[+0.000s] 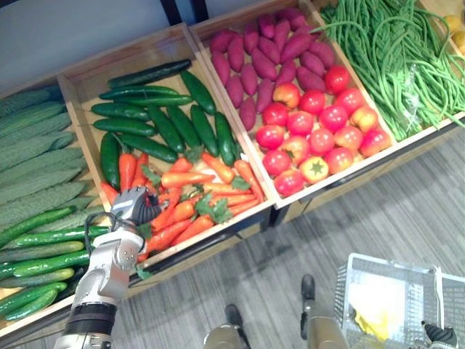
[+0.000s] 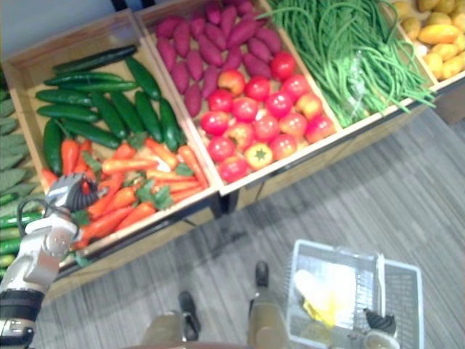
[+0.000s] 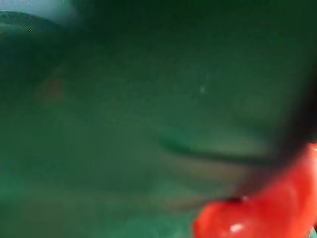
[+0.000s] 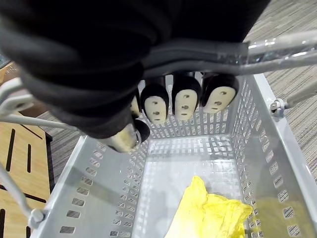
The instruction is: Pick vegetable in the basket
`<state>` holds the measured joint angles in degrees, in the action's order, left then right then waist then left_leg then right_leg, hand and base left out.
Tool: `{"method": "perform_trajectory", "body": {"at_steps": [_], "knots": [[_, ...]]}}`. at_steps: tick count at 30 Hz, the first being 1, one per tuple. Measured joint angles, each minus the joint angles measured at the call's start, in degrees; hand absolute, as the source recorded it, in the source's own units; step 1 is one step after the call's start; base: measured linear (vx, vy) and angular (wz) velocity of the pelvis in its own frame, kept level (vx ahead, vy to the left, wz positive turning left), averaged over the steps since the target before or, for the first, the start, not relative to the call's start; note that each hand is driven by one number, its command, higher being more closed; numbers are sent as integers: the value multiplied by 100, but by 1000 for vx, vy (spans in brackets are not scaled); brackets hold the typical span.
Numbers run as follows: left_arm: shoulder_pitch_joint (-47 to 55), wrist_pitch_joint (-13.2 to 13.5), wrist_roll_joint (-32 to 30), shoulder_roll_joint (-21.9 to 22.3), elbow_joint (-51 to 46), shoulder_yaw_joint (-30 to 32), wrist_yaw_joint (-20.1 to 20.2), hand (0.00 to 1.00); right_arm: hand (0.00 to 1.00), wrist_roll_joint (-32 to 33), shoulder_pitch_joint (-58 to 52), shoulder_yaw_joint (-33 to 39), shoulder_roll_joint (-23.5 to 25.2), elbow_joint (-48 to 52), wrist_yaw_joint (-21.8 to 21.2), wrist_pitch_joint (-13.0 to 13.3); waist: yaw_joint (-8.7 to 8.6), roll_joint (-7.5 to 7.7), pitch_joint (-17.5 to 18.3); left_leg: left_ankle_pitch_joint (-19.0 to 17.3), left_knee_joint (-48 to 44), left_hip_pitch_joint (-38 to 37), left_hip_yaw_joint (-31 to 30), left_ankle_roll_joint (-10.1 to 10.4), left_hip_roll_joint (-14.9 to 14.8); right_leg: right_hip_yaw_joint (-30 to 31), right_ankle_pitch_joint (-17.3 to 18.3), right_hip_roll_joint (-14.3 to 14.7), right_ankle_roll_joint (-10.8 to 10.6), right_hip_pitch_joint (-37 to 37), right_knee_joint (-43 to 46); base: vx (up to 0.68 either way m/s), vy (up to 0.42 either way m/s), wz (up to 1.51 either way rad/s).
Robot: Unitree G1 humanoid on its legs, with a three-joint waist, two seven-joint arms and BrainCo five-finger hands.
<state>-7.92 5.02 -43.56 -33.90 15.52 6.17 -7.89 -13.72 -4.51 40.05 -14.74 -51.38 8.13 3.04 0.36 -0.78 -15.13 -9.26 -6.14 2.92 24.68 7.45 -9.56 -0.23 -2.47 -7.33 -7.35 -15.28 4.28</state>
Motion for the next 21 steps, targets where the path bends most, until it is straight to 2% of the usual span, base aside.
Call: {"method": "perform_trajectory", "body": {"at_steps": [10, 11, 21], "knots": [[155, -80, -1, 235, -530, 167, 138, 100, 100, -4, 2, 10, 1, 0, -114, -11, 7, 13, -10, 0, 1, 5, 14, 0, 5, 22, 0, 5, 0, -20, 2, 0, 0, 0], [163, -92, -3, 242, -610, 195, 138, 0, 100, -6, 3, 10, 3, 0, -115, -11, 7, 13, -10, 0, 1, 4, 14, 0, 6, 25, 0, 5, 0, -20, 2, 0, 0, 0], [188, -328, -45, 485, -871, 547, -81, 0, 100, -219, 36, 11, 16, -2, -116, -16, 7, 13, -10, 0, -1, 1, -3, -1, 11, 27, 0, 3, 0, -20, 15, 0, 0, 0]]}}
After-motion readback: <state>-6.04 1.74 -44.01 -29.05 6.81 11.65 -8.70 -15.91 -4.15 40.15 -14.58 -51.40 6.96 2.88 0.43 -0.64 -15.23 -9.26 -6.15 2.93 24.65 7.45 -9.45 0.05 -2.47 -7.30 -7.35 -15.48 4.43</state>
